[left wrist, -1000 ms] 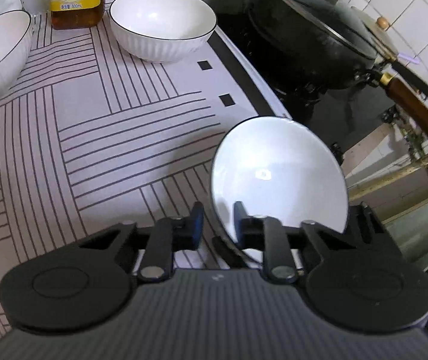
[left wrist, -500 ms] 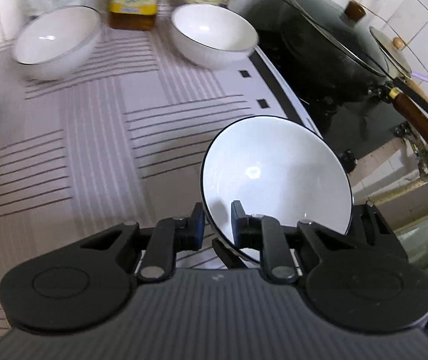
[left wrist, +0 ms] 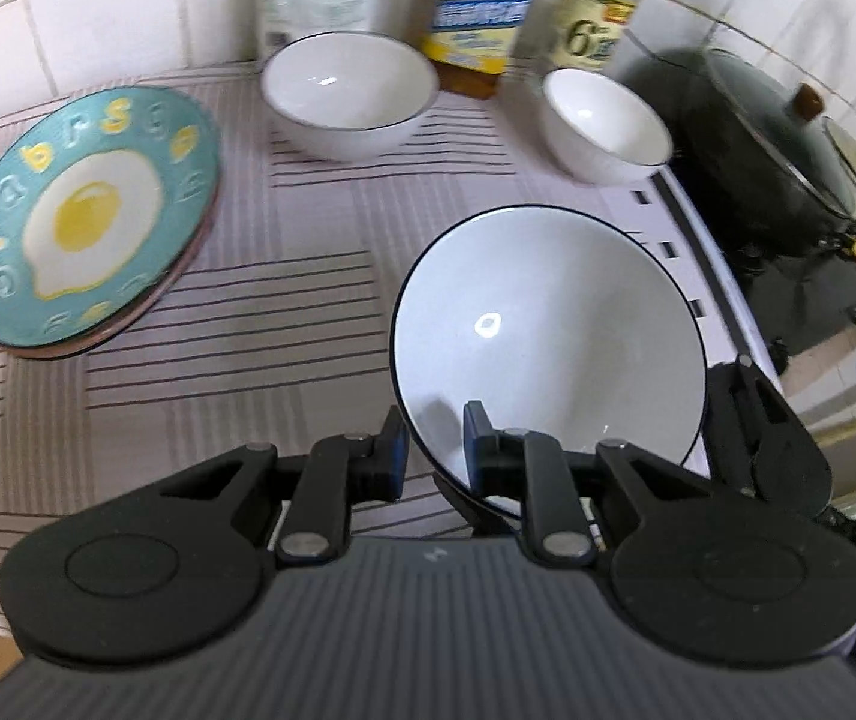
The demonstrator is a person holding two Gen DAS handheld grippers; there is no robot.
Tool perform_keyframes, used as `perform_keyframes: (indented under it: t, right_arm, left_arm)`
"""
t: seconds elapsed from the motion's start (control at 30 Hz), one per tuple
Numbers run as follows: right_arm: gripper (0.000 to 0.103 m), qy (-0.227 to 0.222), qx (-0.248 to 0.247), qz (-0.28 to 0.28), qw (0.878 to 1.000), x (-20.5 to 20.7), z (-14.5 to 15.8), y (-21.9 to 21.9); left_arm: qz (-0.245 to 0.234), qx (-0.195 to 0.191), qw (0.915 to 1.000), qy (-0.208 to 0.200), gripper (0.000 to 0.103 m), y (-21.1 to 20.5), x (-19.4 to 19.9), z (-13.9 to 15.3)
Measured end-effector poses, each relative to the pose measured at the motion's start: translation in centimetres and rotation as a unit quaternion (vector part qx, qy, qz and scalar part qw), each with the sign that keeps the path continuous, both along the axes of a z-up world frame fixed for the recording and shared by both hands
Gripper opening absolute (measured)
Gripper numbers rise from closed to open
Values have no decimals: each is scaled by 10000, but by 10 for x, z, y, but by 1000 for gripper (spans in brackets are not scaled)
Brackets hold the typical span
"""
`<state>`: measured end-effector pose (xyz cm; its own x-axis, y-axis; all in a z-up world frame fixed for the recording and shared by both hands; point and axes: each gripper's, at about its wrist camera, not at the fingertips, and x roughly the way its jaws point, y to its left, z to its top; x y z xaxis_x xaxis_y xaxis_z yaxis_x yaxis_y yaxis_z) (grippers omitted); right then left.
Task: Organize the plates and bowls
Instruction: 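Carry the white bowl with the left gripper beside the plate stack, then open the left gripper to release the bowl and move toward the bottles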
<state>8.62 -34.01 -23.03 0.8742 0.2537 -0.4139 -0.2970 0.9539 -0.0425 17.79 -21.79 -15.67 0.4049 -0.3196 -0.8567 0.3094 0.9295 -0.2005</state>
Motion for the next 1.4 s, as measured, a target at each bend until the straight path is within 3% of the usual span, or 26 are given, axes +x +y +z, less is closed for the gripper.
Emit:
perform_keyframes:
  t: [0.3, 0.5, 0.87, 1.03, 1.17, 1.4]
  right_arm:
    - [96, 201, -5, 396, 9990, 34, -14, 22]
    - [96, 249, 131, 341, 9990, 46, -17, 25]
    - [96, 664, 126, 412, 9969, 71, -34, 29]
    - [96, 754, 35, 337, 9966, 64, -30, 29]
    - [96, 849, 37, 180, 9962, 51, -20, 23]
    - [96, 694, 351, 23, 9970, 19, 10, -2]
  left_arm:
    - [338, 212, 9992, 45, 17, 24, 14, -21]
    - [174, -74, 9998, -55, 19, 34, 23, -22]
    - [183, 279, 9993, 175, 19, 28, 38, -45]
    - [152, 424, 9988, 213, 22, 22, 36, -40]
    - [99, 408, 9990, 163, 40, 22, 27, -25]
    - [24, 622, 9980, 64, 44, 17, 13, 6]
